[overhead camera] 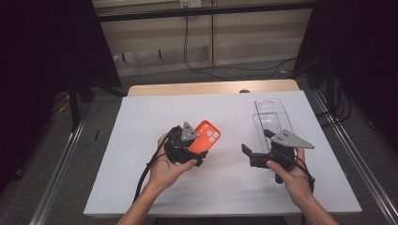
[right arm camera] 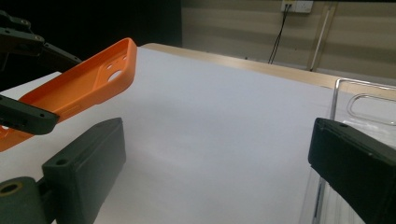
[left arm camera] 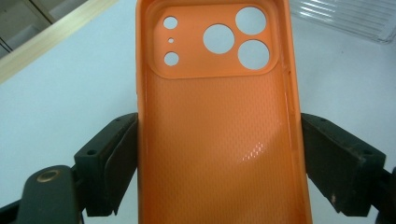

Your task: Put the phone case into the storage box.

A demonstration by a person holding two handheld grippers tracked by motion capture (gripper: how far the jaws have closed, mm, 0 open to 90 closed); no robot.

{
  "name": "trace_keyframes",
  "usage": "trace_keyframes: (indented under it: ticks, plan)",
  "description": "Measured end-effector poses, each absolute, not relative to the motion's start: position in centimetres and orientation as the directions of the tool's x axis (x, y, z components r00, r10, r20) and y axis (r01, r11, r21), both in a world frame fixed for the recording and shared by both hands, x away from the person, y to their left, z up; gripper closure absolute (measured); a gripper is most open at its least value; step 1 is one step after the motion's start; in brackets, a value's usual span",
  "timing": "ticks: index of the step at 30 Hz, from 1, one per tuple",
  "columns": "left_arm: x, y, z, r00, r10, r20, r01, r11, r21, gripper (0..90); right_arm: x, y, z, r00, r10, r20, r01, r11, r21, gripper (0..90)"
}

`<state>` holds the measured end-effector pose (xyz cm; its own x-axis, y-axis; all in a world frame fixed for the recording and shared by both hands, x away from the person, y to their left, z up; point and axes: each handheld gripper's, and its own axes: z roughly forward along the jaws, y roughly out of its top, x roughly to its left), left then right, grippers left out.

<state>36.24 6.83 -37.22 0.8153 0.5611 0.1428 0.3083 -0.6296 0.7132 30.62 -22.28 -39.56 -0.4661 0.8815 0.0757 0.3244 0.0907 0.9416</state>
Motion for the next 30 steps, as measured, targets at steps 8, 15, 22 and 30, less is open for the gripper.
trace_keyframes:
  ticks: [8, 15, 22, 30]
  plan:
    - [35.7, 5.8, -37.7, 0.820, 0.545, 0.177, 0.273, -0.642, 0.716, 16.1, 30.9, -21.5, -38.6, -0.492, 0.864, 0.105, 0.430, 0.136, 0.893, 5.3]
    - [35.4, 5.4, -37.9, 0.810, 0.555, 0.191, 0.262, -0.634, 0.728, 16.1, 31.2, -20.8, -38.1, -0.510, 0.850, 0.130, 0.483, 0.157, 0.862, 5.1]
    - [35.0, 4.9, -38.3, 0.812, 0.542, 0.215, 0.245, -0.652, 0.717, 16.1, 31.8, -20.5, -37.9, -0.489, 0.854, 0.175, 0.534, 0.134, 0.835, 5.9]
    - [34.5, 4.1, -38.7, 0.807, 0.538, 0.245, 0.221, -0.658, 0.719, 16.1, 32.3, -20.0, -38.0, -0.470, 0.861, 0.193, 0.580, 0.137, 0.803, 4.7]
